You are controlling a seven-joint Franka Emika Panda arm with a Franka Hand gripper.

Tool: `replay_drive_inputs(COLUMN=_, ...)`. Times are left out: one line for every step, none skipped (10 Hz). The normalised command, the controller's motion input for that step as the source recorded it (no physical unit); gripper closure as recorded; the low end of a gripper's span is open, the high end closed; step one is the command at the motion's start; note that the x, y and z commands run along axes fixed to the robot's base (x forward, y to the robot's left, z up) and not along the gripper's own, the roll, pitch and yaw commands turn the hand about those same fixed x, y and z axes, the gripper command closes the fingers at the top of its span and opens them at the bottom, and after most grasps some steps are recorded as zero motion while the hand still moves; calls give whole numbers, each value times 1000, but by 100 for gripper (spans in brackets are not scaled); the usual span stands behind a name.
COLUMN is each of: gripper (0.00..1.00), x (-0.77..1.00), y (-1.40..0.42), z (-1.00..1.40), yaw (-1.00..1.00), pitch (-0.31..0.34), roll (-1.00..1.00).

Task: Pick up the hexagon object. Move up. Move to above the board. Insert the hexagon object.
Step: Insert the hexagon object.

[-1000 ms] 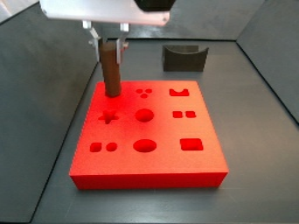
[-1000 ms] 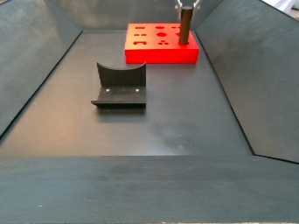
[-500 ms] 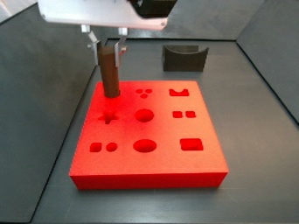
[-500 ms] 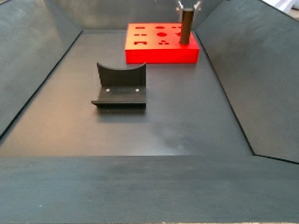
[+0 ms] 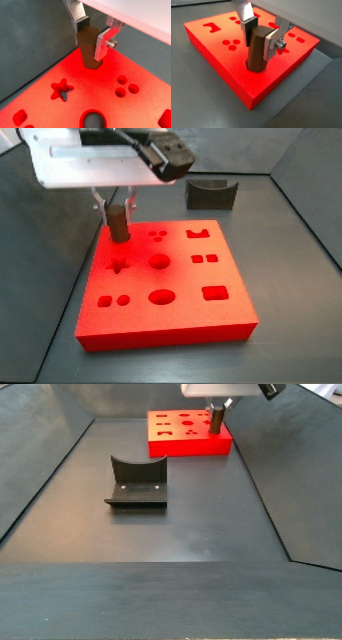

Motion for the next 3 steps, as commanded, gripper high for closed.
replay_drive_inputs(gripper=100, x=3, y=0, z=0, yaw=0, pitch=29, roll=0)
replay_drive_inputs(gripper=100, x=0, y=0, z=0, yaw=0, pitch=-10, roll=0)
replay_drive_inputs(gripper=100, x=0, y=0, z=0, yaw=0, pitch=0, roll=0)
